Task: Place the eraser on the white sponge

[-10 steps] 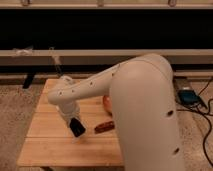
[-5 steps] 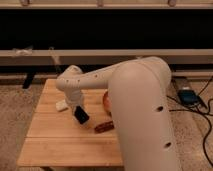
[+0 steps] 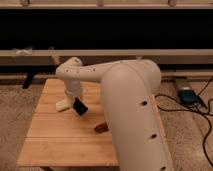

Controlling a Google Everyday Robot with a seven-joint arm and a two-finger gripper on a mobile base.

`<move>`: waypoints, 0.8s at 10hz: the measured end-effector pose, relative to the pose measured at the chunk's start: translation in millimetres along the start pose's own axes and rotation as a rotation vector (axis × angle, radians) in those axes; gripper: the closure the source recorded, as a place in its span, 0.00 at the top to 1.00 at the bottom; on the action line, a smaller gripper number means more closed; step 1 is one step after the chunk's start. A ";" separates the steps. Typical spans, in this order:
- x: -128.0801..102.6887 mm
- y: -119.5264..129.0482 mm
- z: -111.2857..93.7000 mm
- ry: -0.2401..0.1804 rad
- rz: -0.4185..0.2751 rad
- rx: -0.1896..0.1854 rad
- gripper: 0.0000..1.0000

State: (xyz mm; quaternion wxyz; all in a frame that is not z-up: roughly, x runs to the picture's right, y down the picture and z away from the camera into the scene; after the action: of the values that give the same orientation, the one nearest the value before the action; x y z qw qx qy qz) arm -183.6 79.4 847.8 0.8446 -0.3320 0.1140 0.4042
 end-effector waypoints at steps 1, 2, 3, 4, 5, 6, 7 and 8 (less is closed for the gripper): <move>-8.0 1.4 3.5 0.002 -0.015 -0.011 0.00; -15.0 2.9 8.5 0.006 -0.028 -0.020 0.00; -18.9 4.8 12.2 0.008 -0.036 -0.025 0.00; -24.9 10.4 18.5 0.009 -0.049 -0.029 0.00; -28.8 15.3 22.5 0.009 -0.059 -0.026 0.00; -33.3 18.9 26.7 0.004 -0.062 -0.029 0.00; -38.0 19.5 29.6 -0.009 -0.062 -0.029 0.00; -42.2 21.3 31.3 -0.027 -0.060 -0.032 0.05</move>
State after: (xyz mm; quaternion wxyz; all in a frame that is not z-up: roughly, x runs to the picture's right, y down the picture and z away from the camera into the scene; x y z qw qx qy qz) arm -229.5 83.8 880.9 0.8523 -0.3433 0.0859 0.3851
